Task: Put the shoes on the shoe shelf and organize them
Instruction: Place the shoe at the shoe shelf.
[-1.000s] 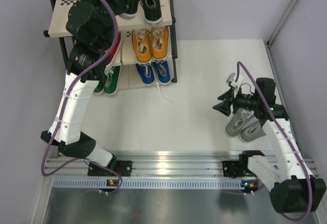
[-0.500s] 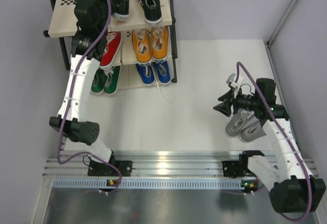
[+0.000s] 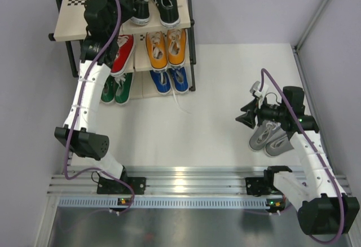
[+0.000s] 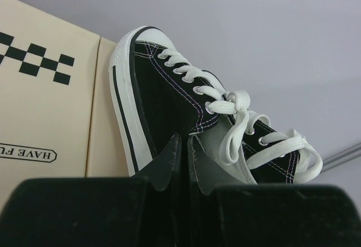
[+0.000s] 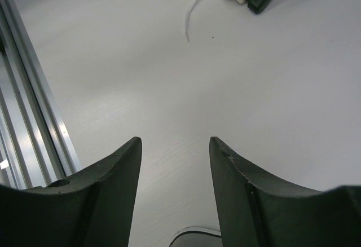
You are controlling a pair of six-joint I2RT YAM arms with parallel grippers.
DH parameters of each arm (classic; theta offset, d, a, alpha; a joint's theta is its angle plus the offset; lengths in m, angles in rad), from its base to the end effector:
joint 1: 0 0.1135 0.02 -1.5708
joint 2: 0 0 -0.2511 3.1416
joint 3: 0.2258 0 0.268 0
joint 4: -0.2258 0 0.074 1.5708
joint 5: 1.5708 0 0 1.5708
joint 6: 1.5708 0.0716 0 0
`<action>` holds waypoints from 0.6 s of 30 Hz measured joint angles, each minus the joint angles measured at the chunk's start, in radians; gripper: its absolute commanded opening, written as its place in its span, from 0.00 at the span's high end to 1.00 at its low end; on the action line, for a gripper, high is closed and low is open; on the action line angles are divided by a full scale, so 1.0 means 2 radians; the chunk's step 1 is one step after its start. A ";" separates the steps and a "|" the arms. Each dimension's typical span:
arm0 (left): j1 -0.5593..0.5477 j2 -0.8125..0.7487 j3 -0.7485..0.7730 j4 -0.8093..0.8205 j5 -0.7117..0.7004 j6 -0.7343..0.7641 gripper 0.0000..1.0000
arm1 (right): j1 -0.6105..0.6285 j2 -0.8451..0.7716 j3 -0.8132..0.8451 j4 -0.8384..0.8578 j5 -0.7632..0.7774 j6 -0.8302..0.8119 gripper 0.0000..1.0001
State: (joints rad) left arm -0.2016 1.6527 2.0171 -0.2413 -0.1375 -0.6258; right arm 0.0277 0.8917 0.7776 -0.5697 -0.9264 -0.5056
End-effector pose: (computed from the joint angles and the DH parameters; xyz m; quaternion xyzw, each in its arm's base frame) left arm 0.4008 -0.0719 0.5307 -0.1894 0.6351 -0.2588 0.7027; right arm 0.2177 0.0633 0.2648 -0.3979 0.7290 0.3013 0.4685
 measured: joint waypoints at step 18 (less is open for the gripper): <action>0.003 -0.034 -0.006 -0.028 0.035 -0.028 0.40 | -0.003 0.000 0.000 0.000 -0.001 0.000 0.49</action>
State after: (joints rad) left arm -0.1951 1.5848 2.0052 -0.2966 -0.0673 -0.6811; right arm 0.0212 0.8913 0.7776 -0.5701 -0.9279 -0.5060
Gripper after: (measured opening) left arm 0.586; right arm 0.514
